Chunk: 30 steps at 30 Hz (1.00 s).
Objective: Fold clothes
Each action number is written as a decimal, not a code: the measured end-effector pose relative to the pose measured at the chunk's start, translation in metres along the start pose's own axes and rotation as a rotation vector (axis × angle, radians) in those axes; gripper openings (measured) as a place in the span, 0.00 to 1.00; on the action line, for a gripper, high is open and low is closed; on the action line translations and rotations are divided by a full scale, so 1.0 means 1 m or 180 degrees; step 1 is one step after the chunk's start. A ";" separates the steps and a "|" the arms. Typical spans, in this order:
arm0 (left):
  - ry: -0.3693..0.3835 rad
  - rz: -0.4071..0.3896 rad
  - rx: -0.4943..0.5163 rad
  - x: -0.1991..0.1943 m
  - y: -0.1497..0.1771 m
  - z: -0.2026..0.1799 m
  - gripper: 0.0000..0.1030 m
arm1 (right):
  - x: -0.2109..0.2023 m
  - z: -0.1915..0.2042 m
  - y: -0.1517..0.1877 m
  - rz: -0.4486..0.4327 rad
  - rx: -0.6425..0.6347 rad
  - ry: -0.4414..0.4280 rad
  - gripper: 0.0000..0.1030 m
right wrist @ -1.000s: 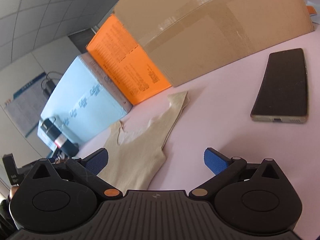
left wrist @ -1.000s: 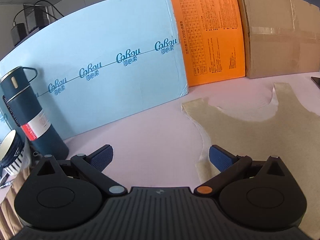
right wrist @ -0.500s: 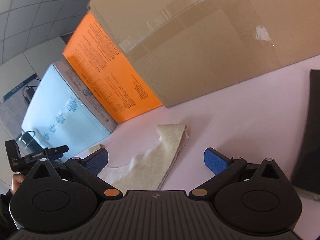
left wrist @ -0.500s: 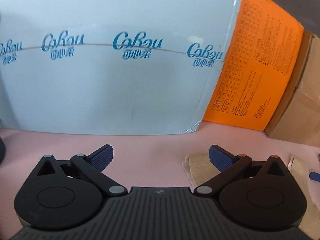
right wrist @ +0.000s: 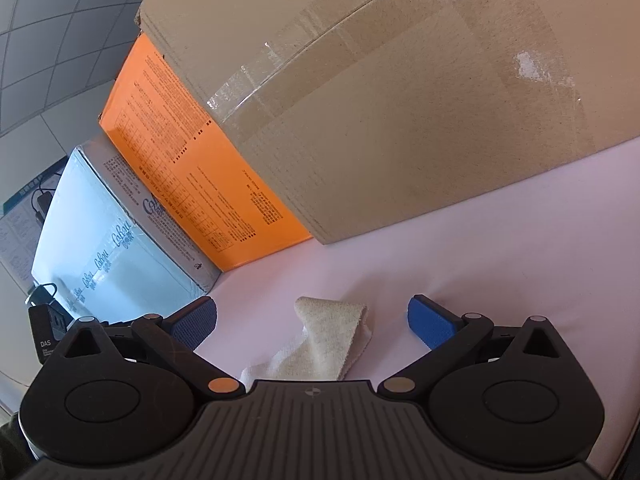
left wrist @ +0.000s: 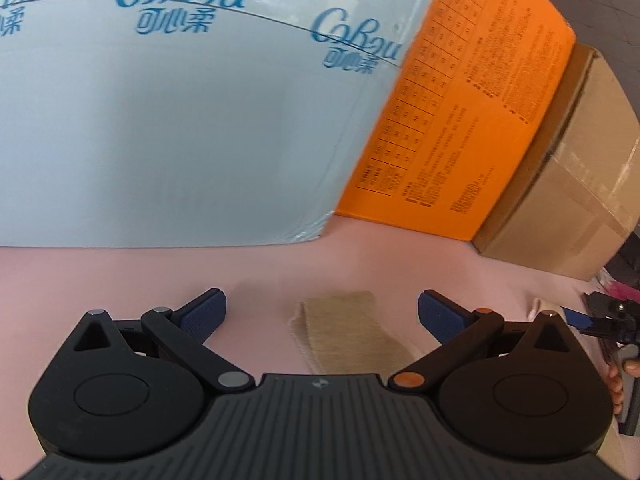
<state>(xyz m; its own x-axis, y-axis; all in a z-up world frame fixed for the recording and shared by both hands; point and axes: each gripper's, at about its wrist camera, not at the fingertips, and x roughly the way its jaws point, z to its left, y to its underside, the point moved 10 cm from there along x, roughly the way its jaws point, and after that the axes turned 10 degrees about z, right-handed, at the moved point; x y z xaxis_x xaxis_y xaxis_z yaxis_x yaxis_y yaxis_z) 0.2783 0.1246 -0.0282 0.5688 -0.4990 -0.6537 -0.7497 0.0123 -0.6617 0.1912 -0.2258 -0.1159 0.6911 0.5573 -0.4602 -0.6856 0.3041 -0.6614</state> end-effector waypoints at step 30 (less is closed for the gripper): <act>-0.0115 -0.0215 0.0663 -0.048 0.001 -0.040 0.03 | -0.018 0.054 0.008 0.0352 -0.1082 0.0117 0.04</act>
<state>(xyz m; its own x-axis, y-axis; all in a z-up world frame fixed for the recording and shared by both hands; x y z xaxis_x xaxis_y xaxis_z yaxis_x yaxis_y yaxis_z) 0.2364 0.1139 0.0176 0.6301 -0.4734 -0.6155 -0.6255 0.1603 -0.7636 0.1612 -0.1918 -0.0806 0.6289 0.5425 -0.5569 -0.6457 -0.0344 -0.7628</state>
